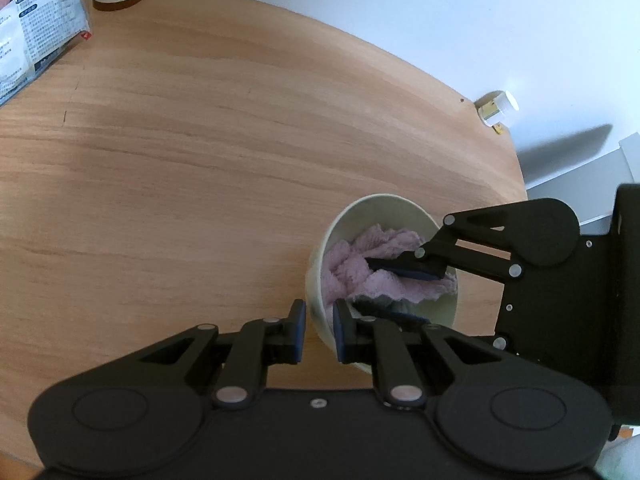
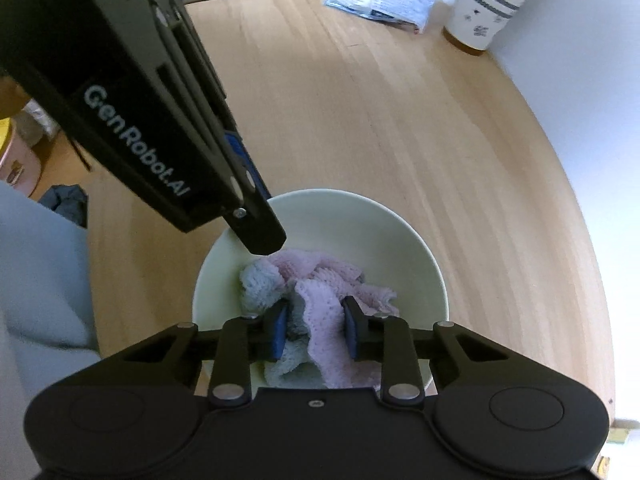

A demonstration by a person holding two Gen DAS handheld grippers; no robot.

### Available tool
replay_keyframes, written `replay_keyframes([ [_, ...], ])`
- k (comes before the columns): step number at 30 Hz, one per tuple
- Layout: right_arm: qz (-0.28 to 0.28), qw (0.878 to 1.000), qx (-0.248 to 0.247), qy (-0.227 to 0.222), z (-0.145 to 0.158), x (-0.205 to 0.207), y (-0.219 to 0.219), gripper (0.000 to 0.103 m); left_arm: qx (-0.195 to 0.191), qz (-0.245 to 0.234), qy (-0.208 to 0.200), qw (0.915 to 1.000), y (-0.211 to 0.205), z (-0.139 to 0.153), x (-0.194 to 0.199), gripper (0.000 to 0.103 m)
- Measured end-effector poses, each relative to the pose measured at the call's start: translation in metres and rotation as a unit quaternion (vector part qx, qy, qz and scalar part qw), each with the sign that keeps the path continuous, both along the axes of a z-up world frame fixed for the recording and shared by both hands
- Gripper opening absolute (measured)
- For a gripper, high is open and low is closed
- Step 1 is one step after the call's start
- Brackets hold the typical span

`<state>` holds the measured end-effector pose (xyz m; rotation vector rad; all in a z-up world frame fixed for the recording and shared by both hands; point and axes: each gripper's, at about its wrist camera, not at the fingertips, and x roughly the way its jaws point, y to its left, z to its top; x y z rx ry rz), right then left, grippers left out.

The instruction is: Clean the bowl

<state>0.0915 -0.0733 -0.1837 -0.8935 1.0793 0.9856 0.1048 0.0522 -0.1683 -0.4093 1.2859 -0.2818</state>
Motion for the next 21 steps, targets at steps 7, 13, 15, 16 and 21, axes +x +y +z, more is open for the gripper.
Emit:
replay_keyframes([
  [7, -0.08, 0.995, 0.055, 0.016, 0.021, 0.016, -0.02, 0.023, -0.008, 0.003, -0.019, 0.9998, 0.007, 0.009, -0.008, 0.014],
  [13, -0.188, 0.965, 0.16, 0.091, 0.042, 0.047, -0.042, 0.023, -0.029, 0.035, -0.017, 0.9988, 0.017, 0.007, -0.007, 0.013],
  [15, -0.203, 0.956, 0.18, 0.11, 0.043, 0.051, -0.046, 0.023, -0.027, 0.033, -0.02, 0.9989, 0.017, 0.006, -0.006, 0.013],
  [16, -0.208, 0.951, 0.192, 0.122, 0.042, 0.053, -0.048, 0.023, -0.027, 0.031, -0.02, 0.999, 0.017, 0.005, -0.006, 0.013],
  [21, -0.203, 0.948, 0.201, 0.138, 0.032, 0.053, -0.053, 0.023, -0.026, 0.024, -0.015, 0.9993, 0.017, -0.001, -0.003, 0.012],
])
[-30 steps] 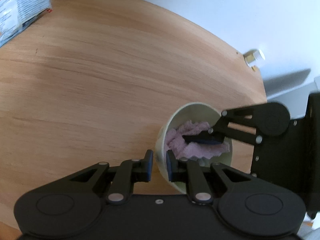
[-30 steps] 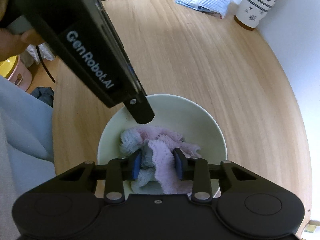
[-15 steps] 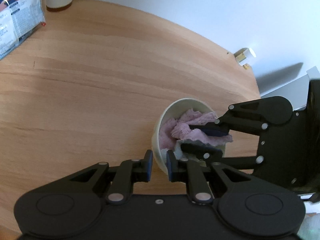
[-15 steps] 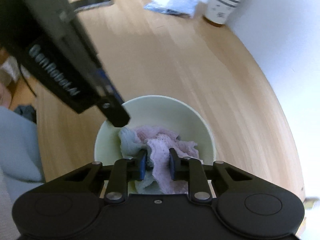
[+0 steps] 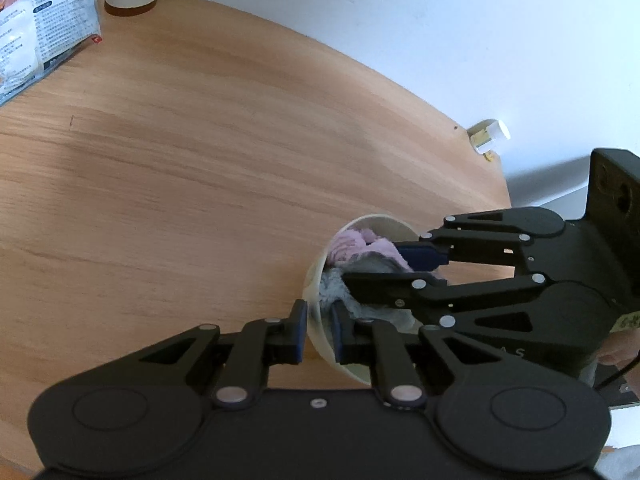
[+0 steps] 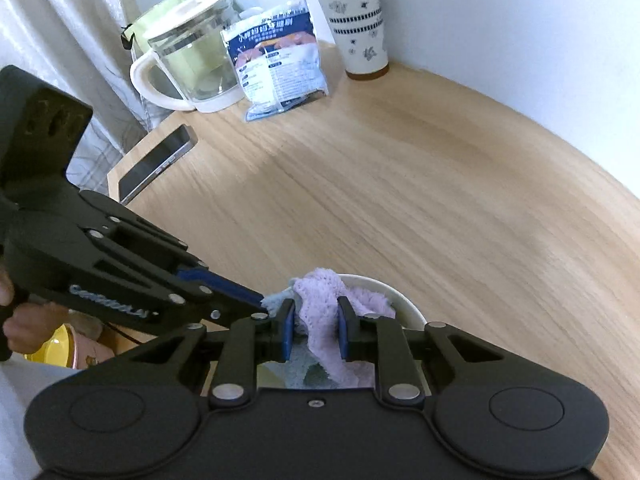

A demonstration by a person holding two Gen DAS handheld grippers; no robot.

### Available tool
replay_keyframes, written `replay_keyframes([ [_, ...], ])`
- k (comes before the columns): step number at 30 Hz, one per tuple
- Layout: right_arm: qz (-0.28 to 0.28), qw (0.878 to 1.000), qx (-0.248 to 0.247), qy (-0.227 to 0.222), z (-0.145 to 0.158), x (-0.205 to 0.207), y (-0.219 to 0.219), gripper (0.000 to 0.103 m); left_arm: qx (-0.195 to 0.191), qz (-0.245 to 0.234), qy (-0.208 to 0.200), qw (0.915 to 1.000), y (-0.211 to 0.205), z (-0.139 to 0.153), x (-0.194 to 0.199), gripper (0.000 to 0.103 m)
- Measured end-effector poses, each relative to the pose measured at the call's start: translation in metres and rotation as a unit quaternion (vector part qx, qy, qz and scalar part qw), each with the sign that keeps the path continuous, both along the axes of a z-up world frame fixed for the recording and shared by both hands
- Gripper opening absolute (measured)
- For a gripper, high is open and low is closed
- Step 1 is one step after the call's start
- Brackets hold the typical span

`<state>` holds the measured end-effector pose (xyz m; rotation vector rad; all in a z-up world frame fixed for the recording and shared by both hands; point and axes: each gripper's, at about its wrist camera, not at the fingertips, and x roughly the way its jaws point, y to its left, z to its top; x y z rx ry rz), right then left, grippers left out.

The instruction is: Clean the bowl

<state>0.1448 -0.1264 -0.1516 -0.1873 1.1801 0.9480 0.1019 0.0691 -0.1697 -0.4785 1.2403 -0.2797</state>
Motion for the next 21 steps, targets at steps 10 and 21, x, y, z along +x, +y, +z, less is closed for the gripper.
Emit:
replay_keyframes([
  [10, 0.052, 0.998, -0.031, -0.002, -0.026, 0.007, 0.023, 0.023, -0.002, -0.006, 0.001, 1.0, 0.003, -0.001, 0.001, 0.012],
  [21, 0.129, 0.983, -0.126, -0.025, -0.029, -0.006, 0.044, 0.023, 0.025, -0.037, 0.017, 0.9988, -0.012, -0.002, 0.012, 0.014],
])
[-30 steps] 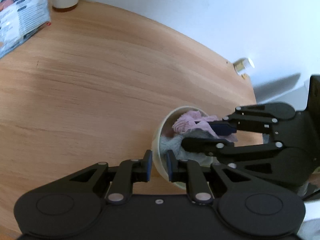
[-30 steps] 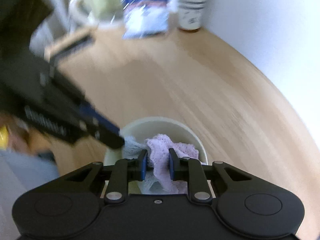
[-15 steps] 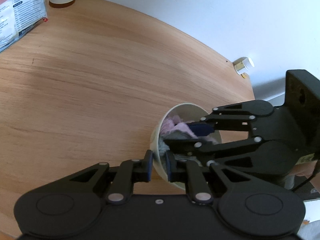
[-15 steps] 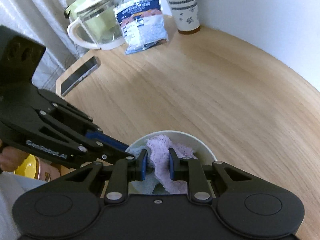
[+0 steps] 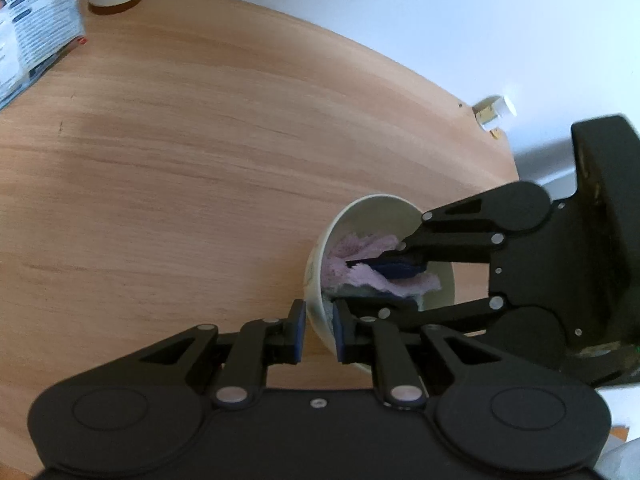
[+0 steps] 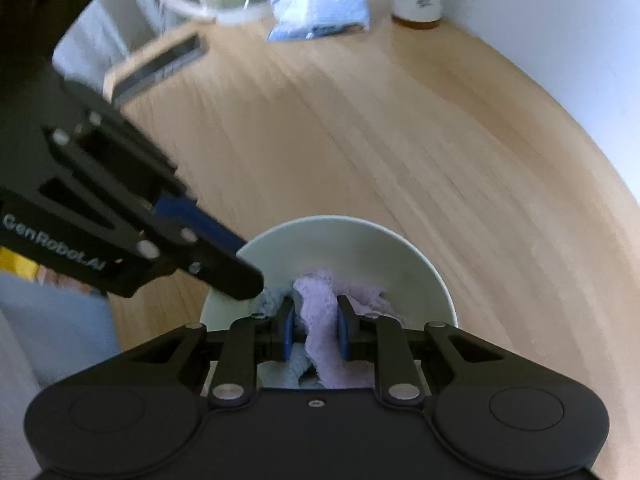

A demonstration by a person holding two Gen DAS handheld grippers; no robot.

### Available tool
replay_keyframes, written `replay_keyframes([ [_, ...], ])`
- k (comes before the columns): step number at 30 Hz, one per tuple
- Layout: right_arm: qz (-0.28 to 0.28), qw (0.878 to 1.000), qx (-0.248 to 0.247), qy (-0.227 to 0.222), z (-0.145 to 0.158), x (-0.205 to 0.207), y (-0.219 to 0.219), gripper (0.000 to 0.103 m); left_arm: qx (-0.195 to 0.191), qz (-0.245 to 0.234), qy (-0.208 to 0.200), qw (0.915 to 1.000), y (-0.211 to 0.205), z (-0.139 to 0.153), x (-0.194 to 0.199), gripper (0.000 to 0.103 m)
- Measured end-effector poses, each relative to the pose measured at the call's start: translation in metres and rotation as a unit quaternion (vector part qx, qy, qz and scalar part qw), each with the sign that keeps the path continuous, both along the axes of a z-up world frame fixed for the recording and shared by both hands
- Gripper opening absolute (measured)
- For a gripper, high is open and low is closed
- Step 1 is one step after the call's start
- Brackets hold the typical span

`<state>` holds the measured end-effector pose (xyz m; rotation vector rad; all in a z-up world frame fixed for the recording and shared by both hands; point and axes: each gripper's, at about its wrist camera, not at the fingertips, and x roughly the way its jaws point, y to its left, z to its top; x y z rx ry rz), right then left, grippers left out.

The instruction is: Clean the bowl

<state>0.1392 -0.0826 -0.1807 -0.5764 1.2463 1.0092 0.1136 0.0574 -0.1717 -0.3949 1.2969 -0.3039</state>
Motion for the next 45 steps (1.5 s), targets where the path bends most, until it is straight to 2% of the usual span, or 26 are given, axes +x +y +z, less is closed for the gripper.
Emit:
replay_keyframes([
  [5, 0.018, 0.999, -0.041, -0.028, 0.016, -0.008, -0.003, 0.023, 0.003, -0.015, -0.001, 0.9999, -0.003, -0.003, 0.006, 0.014],
  [10, -0.012, 0.997, -0.023, -0.07, 0.039, -0.013, -0.016, 0.023, 0.014, -0.043, -0.003, 0.999, -0.009, -0.006, 0.012, 0.014],
  [13, -0.043, 0.995, -0.006, -0.095, 0.044, -0.012, -0.018, 0.023, 0.025, -0.057, -0.007, 0.998, -0.012, -0.005, 0.013, 0.014],
  [16, -0.048, 0.991, 0.003, -0.122, 0.043, -0.012, -0.016, 0.023, 0.033, -0.078, -0.018, 0.9963, -0.016, -0.004, 0.014, 0.015],
  [26, -0.081, 0.992, 0.005, -0.096, 0.018, 0.006, -0.012, 0.023, 0.023, -0.084, -0.017, 0.996, -0.011, -0.007, 0.025, 0.017],
  [33, -0.083, 0.993, 0.0, -0.082, 0.006, 0.007, -0.012, 0.023, 0.008, -0.068, -0.002, 0.9976, -0.002, -0.01, 0.03, 0.017],
  [36, -0.078, 0.994, -0.004, -0.077, 0.003, 0.003, -0.013, 0.023, 0.015, -0.071, -0.005, 0.9973, -0.006, -0.01, 0.031, 0.017],
  [39, -0.082, 0.995, -0.004, -0.058, 0.004, 0.004, -0.015, 0.023, 0.029, -0.069, 0.002, 0.9972, -0.009, -0.01, 0.032, 0.014],
  [42, -0.064, 0.998, 0.007, -0.008, 0.016, 0.006, -0.022, 0.023, 0.036, -0.074, 0.004, 0.9966, -0.015, -0.01, 0.032, 0.013],
  [45, -0.046, 0.999, -0.006, -0.025, 0.037, 0.005, -0.029, 0.023, 0.042, -0.077, 0.002, 0.9961, -0.019, -0.011, 0.032, 0.013],
])
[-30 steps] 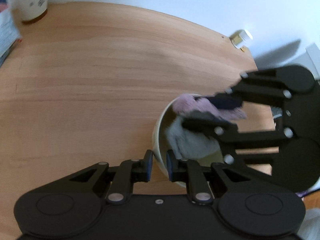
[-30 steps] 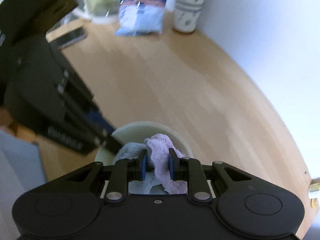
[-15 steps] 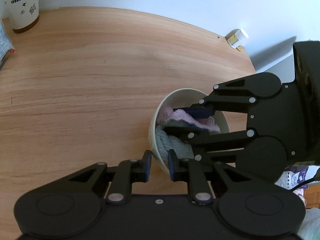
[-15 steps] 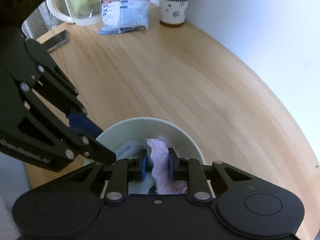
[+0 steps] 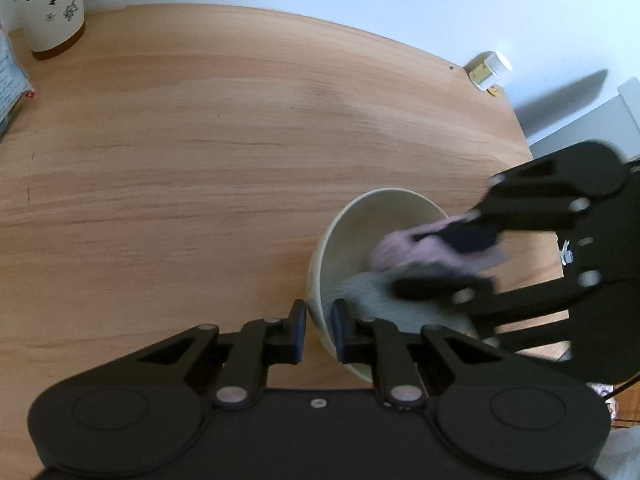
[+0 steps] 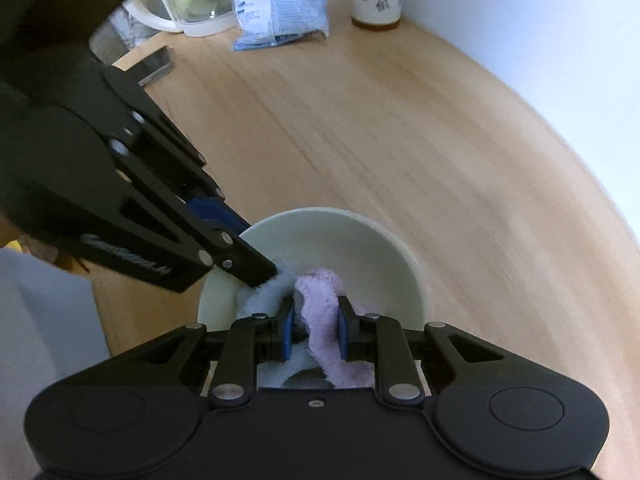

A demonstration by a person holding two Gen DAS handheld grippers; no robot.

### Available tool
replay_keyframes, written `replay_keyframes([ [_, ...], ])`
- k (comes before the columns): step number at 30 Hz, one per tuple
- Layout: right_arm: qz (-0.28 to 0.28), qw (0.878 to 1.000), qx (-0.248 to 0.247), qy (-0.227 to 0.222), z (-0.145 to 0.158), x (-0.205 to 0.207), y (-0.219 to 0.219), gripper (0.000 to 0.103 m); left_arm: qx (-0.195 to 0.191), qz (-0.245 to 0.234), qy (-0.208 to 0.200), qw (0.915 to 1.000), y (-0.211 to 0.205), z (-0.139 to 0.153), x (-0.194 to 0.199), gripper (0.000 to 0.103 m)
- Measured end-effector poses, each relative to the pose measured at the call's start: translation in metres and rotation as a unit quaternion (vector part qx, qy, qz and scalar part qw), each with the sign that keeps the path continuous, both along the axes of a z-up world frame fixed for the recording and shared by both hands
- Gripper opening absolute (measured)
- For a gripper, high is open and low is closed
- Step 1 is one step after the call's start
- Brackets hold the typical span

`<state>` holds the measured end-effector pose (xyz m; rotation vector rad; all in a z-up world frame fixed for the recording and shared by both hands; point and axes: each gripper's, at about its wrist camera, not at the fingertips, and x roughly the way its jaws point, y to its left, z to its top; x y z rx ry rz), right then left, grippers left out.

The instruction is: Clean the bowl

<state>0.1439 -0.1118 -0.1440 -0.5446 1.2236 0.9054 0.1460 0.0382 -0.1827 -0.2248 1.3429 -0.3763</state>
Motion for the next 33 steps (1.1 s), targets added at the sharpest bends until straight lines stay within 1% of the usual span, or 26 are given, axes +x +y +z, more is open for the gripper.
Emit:
replay_keyframes([
  [1, 0.009, 1.0, -0.011, -0.013, 0.008, -0.002, -0.002, 0.023, 0.003, -0.002, -0.002, 1.0, -0.001, 0.0, 0.0, 0.013],
  [3, 0.018, 0.999, -0.027, -0.029, 0.015, -0.006, -0.003, 0.023, 0.009, -0.006, -0.006, 0.9999, -0.004, 0.001, -0.001, 0.013],
  [7, 0.03, 0.996, -0.062, -0.065, 0.016, -0.013, 0.002, 0.023, 0.017, -0.012, -0.013, 0.9997, -0.006, 0.0, -0.002, 0.017],
  [12, 0.037, 0.994, -0.079, -0.068, 0.0, -0.016, 0.008, 0.023, 0.03, -0.022, -0.023, 0.999, -0.01, 0.001, -0.004, 0.017],
  [17, 0.056, 0.992, -0.09, -0.066, -0.014, -0.019, 0.012, 0.023, 0.023, -0.015, -0.018, 0.9995, -0.008, -0.001, -0.002, 0.017],
  [21, 0.049, 0.994, -0.09, -0.047, -0.022, -0.015, 0.016, 0.023, 0.022, -0.017, -0.024, 0.9993, -0.007, -0.001, -0.004, 0.017],
  [26, 0.022, 0.996, -0.082, -0.009, -0.028, -0.005, 0.019, 0.023, 0.022, -0.008, -0.022, 0.9995, -0.003, -0.003, -0.007, 0.016],
  [29, -0.015, 0.997, -0.059, 0.04, -0.027, 0.007, 0.016, 0.023, 0.021, 0.002, -0.014, 0.9997, -0.002, -0.008, -0.007, 0.015],
  [31, -0.058, 0.994, -0.035, 0.088, -0.023, 0.021, 0.01, 0.023, 0.024, 0.008, -0.016, 0.9995, -0.002, -0.008, -0.007, 0.014],
  [33, -0.086, 0.991, -0.011, 0.105, -0.015, 0.032, 0.004, 0.023, 0.022, 0.012, -0.016, 0.9995, -0.003, -0.008, -0.006, 0.011],
])
